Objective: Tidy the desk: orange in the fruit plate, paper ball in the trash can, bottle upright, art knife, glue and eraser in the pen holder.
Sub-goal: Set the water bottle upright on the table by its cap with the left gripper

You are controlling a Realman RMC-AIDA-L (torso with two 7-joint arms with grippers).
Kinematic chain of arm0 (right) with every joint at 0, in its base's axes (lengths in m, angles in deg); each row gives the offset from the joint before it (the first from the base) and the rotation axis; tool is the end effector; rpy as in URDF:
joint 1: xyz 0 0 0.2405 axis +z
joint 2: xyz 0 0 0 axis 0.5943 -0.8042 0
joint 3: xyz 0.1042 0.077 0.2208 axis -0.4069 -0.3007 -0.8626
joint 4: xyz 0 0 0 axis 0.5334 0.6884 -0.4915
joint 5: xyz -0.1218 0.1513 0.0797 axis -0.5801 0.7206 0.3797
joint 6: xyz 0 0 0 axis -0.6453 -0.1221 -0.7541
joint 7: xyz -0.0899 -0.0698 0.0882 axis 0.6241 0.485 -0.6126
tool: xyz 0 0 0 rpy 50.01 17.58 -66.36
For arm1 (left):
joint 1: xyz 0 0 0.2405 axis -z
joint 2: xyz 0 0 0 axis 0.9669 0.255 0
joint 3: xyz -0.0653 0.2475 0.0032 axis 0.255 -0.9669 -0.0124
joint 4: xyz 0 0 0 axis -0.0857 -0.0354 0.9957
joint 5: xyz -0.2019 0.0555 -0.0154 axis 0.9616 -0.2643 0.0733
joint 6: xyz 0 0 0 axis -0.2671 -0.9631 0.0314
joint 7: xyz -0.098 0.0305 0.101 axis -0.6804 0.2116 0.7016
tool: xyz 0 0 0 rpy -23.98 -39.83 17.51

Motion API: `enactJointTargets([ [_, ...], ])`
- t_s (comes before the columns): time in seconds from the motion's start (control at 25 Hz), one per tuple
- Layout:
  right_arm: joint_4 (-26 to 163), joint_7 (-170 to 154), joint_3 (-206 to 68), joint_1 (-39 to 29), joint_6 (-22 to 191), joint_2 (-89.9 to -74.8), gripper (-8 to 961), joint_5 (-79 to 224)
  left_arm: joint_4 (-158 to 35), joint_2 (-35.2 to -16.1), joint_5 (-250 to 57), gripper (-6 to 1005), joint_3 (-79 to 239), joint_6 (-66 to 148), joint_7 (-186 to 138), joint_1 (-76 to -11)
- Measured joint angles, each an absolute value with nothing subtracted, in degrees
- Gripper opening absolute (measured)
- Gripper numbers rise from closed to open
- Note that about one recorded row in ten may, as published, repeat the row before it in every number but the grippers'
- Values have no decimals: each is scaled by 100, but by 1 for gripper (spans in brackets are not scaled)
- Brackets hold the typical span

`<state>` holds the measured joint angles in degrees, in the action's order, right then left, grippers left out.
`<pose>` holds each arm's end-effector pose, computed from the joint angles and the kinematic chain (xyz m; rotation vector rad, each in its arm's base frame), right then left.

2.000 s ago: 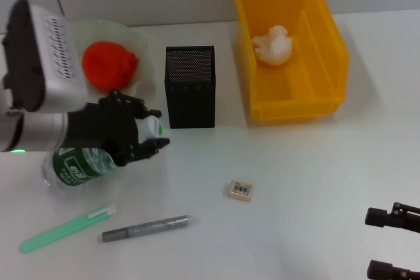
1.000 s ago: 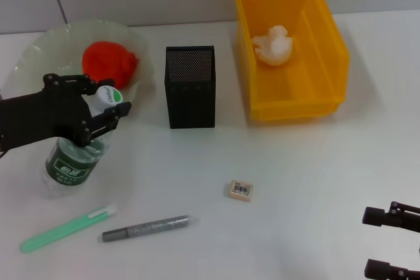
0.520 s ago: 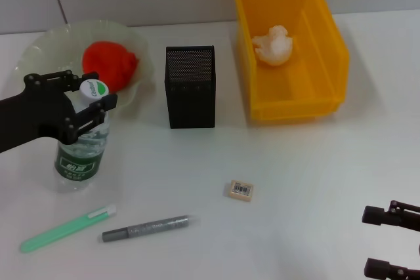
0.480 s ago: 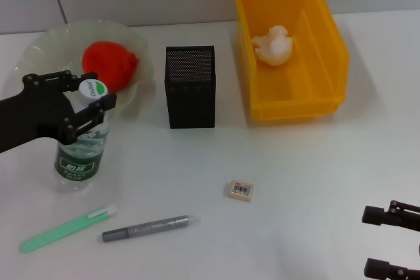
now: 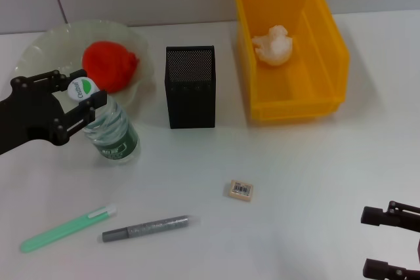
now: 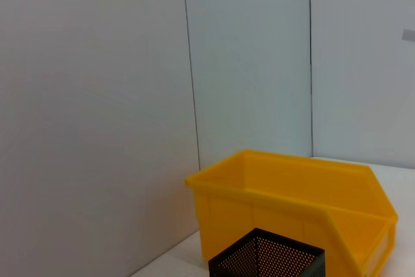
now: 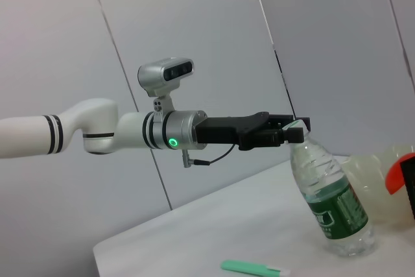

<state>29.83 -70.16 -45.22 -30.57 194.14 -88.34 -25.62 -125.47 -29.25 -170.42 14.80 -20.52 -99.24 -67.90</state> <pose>0.3249 0.1654 0.0431 -2.6654 0.5959 1.0191 -0.2538 0.3080 0.0331 -2.4264 -0.3268 -0.6463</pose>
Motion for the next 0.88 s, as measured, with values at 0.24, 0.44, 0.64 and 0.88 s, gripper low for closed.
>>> enactJointTargets([
  [0.24, 2977, -7016, -4524, -3057, 19420, -8834, 774, -2562, -12541, -2918, -17033, 437, 1515, -2058, -9924, -6802],
  [0.44, 2982, -7016, -4511, -3057, 19416, -8835, 774, -2562, -12572, -2918, -17035, 438, 1573, -2120, -9967, -6801],
  [0.64, 2982, -7016, -4512, -3057, 19413, -8834, 774, -2562, -12569, -2918, -17026, 439, 1594, -2152, -9974, -6778],
  [0.88, 2977, -7016, -4511, -3057, 19411, -8835, 774, -2562, -12489, -2912, -17015, 441, 1615, -2157, -9929, -6753],
])
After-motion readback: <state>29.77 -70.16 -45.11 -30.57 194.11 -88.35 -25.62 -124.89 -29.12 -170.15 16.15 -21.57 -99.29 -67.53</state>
